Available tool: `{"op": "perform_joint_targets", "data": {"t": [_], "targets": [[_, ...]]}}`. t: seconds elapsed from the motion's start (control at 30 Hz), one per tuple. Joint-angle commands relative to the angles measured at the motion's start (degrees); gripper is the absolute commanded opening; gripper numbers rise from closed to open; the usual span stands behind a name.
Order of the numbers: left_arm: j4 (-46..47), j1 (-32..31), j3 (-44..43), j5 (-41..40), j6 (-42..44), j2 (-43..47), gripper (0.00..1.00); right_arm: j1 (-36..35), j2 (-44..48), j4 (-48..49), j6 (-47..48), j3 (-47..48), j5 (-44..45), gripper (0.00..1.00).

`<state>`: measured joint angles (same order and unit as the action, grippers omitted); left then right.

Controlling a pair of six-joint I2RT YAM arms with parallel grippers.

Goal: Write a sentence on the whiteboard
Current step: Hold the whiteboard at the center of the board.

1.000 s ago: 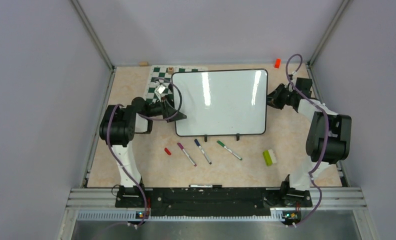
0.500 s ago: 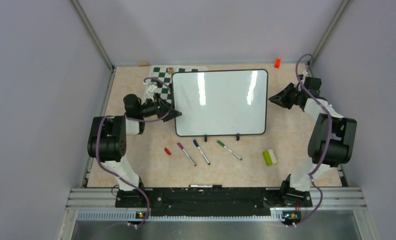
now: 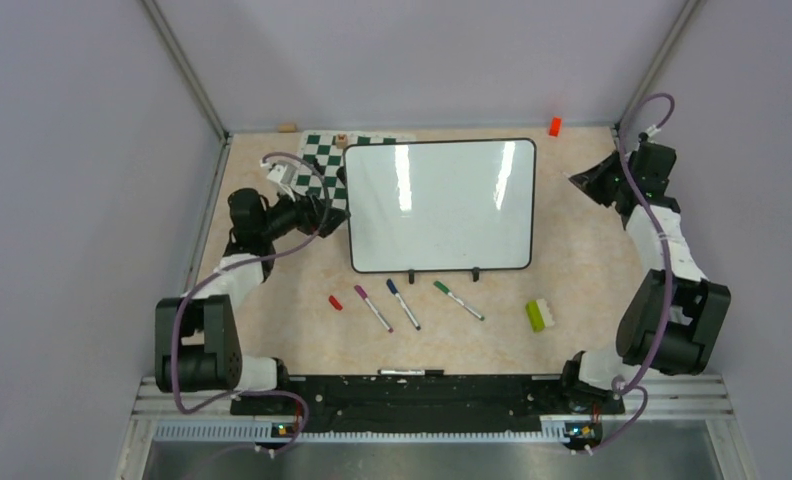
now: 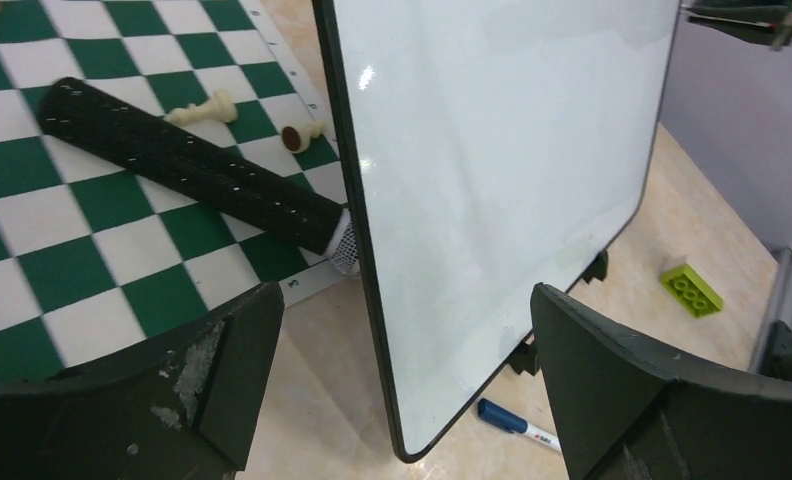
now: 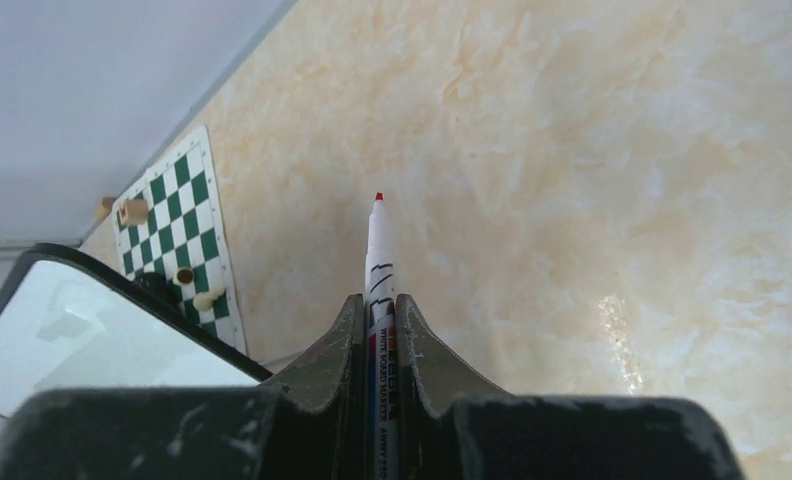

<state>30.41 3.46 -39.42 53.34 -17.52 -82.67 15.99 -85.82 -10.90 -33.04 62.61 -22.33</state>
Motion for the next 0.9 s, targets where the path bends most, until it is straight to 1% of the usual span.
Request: {"op": "perform_joint_targets", "data": {"t": [0.0,0.13,0.23,0.27,0.33,0.43,0.5,0.53,0.57,0.6,0.63,0.67,0.7,0.73,0.77,0.8,0.87], "targets": [[-5.5,0.2,4.3,-17.8,1.4,11.0,0.99,0.6,6.6,-0.3,0.4,-0.2,5.8,0.0],[-4.2,0.3,8.6,-30.6,-4.8,19.7,0.99,0.5,9.5,-2.2,0.9,0.8,4.7,0.0],[0.2,0.3,12.4,-34.4,-9.4,22.7,0.99,0.5,12.4,-3.1,0.9,0.4,3.2,0.0],[3.9,0.3,13.7,-34.6,-11.1,22.8,0.99,0.5,13.4,-3.4,0.8,0.1,2.5,0.0],[8.5,0.3,14.8,-31.3,-12.0,21.3,0.99,0.5,15.9,-4.1,0.7,-0.8,1.5,0.0],[6.7,0.3,11.8,-26.6,-11.7,17.7,0.98,0.1,19.9,-5.8,1.5,-2.1,0.9,0.0],[6.1,0.3,10.0,-23.6,-9.9,15.5,0.97,-0.6,23.0,-6.1,1.9,-3.6,2.6,0.0],[6.3,0.2,9.5,-21.0,-8.9,14.4,0.98,-1.3,24.4,-6.1,1.8,-4.3,3.6,0.0],[7.3,0.3,9.1,-18.6,-7.9,13.3,0.96,-2.1,25.7,-6.2,1.8,-4.7,4.3,0.0],[9.4,0.3,8.7,-14.2,-7.5,11.7,0.87,-3.1,26.3,-6.5,1.9,-4.9,4.6,0.0],[11.3,0.2,8.2,-11.5,-6.7,9.8,0.78,-4.2,26.7,-7.1,2.0,-5.0,4.6,0.0],[11.8,0.3,6.9,-9.0,-6.5,7.7,0.72,-5.5,27.0,-7.8,2.1,-4.9,4.7,0.0],[11.0,0.3,5.7,-7.0,-6.6,5.7,0.73,-6.9,27.4,-8.3,2.2,-4.9,4.7,0.0],[11.1,0.3,4.7,-5.1,-6.5,3.7,0.9,-8.1,27.9,-8.4,2.4,-5.2,4.7,0.0],[12.9,0.3,4.6,-3.3,-7.0,1.9,0.98,-9.2,28.5,-8.6,2.4,-5.5,4.7,0.0],[15.5,0.3,5.0,-2.3,-8.1,0.4,0.99,-9.9,29.3,-8.6,2.4,-5.8,4.7,0.0],[20.8,0.3,6.8,-2.9,-9.3,-1.2,0.99,-10.5,31.1,-8.6,2.4,-6.5,4.7,0.0]]}}
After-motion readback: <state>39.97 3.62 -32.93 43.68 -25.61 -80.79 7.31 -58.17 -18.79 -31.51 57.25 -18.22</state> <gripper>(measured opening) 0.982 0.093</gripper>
